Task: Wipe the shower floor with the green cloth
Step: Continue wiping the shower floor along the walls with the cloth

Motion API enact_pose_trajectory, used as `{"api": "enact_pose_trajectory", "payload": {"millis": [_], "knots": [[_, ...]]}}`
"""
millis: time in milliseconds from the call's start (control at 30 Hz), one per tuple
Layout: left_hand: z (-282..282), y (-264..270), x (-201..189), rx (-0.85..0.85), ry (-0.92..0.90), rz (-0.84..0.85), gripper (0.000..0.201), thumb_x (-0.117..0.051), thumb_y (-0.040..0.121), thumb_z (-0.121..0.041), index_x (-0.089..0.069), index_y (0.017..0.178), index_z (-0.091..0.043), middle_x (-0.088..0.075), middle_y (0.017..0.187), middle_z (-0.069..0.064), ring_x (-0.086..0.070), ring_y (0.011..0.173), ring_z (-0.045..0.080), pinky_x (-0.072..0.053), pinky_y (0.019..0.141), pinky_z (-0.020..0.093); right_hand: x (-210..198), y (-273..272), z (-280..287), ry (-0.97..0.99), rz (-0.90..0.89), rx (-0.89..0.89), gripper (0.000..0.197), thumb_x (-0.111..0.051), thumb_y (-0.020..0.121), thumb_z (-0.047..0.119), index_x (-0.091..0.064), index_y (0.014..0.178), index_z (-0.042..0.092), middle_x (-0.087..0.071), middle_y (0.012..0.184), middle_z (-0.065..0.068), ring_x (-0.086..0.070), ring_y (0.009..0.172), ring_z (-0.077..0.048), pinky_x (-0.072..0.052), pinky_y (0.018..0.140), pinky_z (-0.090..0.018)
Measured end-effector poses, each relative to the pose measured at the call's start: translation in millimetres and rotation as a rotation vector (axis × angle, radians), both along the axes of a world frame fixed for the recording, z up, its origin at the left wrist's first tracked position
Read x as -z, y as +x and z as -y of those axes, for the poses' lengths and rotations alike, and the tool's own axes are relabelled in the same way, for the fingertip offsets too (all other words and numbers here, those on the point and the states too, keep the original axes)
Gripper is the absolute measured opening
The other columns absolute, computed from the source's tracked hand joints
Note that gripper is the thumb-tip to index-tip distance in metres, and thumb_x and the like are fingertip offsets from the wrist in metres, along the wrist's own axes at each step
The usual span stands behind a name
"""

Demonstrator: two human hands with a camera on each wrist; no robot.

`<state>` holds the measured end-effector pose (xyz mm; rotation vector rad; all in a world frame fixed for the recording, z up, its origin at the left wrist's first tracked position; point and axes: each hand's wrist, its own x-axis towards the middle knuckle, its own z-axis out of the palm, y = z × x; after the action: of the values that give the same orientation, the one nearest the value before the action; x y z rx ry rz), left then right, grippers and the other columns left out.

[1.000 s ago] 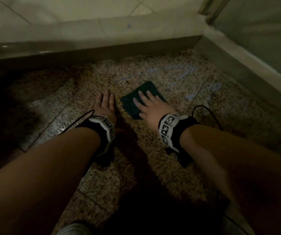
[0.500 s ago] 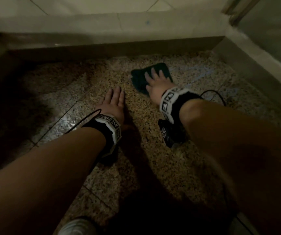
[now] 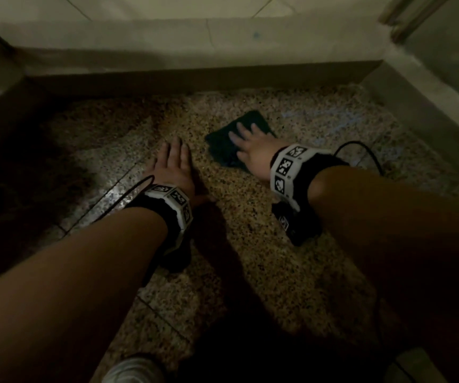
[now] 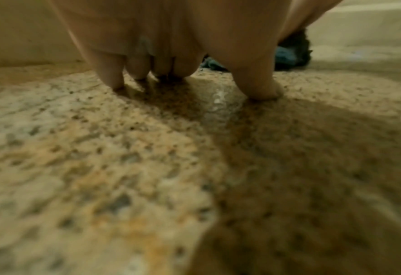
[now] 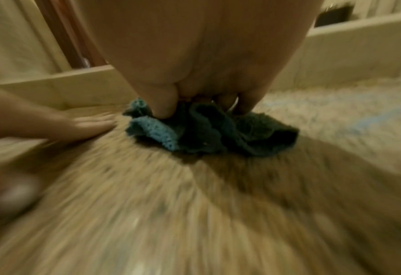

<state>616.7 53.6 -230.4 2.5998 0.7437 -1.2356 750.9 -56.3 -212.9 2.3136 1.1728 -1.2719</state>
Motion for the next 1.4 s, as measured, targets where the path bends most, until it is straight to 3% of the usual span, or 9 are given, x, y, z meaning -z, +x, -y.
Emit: {"api": "enact_pose_trajectory", "payload": {"millis": [133,267,533,833,967,1133,1400], "knots": [[-1.3,1.6,1.4,-0.007,-0.002,-0.021,0.122,-0.045,0.072,-0.08,0.025,0.145,-0.012,0.033,0.151,0.004,0.02,0.143,0.025,0.001,0.117,0.041,6.3,16.4,-29.6,-0.026,0.082,0.1,0.058,-0.031,0.104,0.02,0.001,0.152,0.017,0.017,0.158,-0.007,0.01,0.145,-0.034,-0.012,0.115,-0.051],[-0.5,5.4,0.0,0.0,0.003,-0.064,0.122,-0.045,0.072,-0.079,0.028,0.144,-0.012,0.035,0.15,0.004,0.021,0.142,0.026,0.002,0.116,0.042,13.6,19.0,-46.2,0.025,0.102,0.214,0.057,-0.023,0.104,0.033,0.004,0.152,0.019,0.014,0.159,-0.006,0.01,0.145,-0.033,-0.009,0.114,-0.051],[2.5,6.1,1.2,0.017,0.035,-0.082,0.106,-0.053,0.088,-0.055,0.028,0.144,-0.014,0.037,0.149,0.003,0.025,0.141,0.024,0.0,0.116,0.04,20.7,-11.4,-55.1,0.118,0.1,0.056,0.061,-0.026,0.104,0.036,0.008,0.152,0.021,0.018,0.158,-0.003,0.012,0.145,-0.029,0.0,0.117,-0.043],[9.9,9.4,-7.1,-0.002,-0.013,0.024,0.117,-0.037,0.074,-0.082,0.023,0.147,-0.014,0.032,0.152,0.004,0.02,0.143,0.024,-0.001,0.117,0.042,18.2,13.6,27.4,0.075,0.091,0.232,0.056,-0.022,0.105,0.028,0.01,0.151,0.024,0.021,0.157,0.001,0.014,0.145,-0.024,0.001,0.117,-0.039],[24.8,36.9,-5.9,0.006,-0.077,0.043,0.11,-0.039,0.076,-0.079,0.024,0.146,-0.023,0.028,0.154,0.001,0.017,0.144,0.024,-0.003,0.117,0.042,21.0,40.8,37.3,0.099,0.118,0.305,0.057,-0.023,0.105,0.028,0.009,0.151,0.023,0.019,0.158,-0.001,0.012,0.146,-0.025,-0.002,0.117,-0.04],[28.5,44.3,5.8,0.104,0.027,-0.044,0.108,-0.032,0.078,-0.079,0.028,0.144,-0.019,0.031,0.152,0.009,0.02,0.143,0.03,0.004,0.118,0.039,20.0,70.1,26.1,0.07,0.164,0.349,0.057,-0.025,0.104,0.03,0.005,0.152,0.019,0.015,0.158,-0.006,0.008,0.146,-0.03,-0.007,0.115,-0.045],[26.0,45.6,2.2,0.089,0.009,-0.036,0.112,-0.036,0.074,-0.082,0.025,0.146,-0.022,0.03,0.152,0.007,0.017,0.143,0.03,-0.001,0.119,0.04,10.0,23.9,56.4,0.044,0.121,0.341,0.058,-0.024,0.104,0.027,0.009,0.151,0.017,0.019,0.157,-0.007,0.01,0.145,-0.03,-0.003,0.117,-0.042]]}}
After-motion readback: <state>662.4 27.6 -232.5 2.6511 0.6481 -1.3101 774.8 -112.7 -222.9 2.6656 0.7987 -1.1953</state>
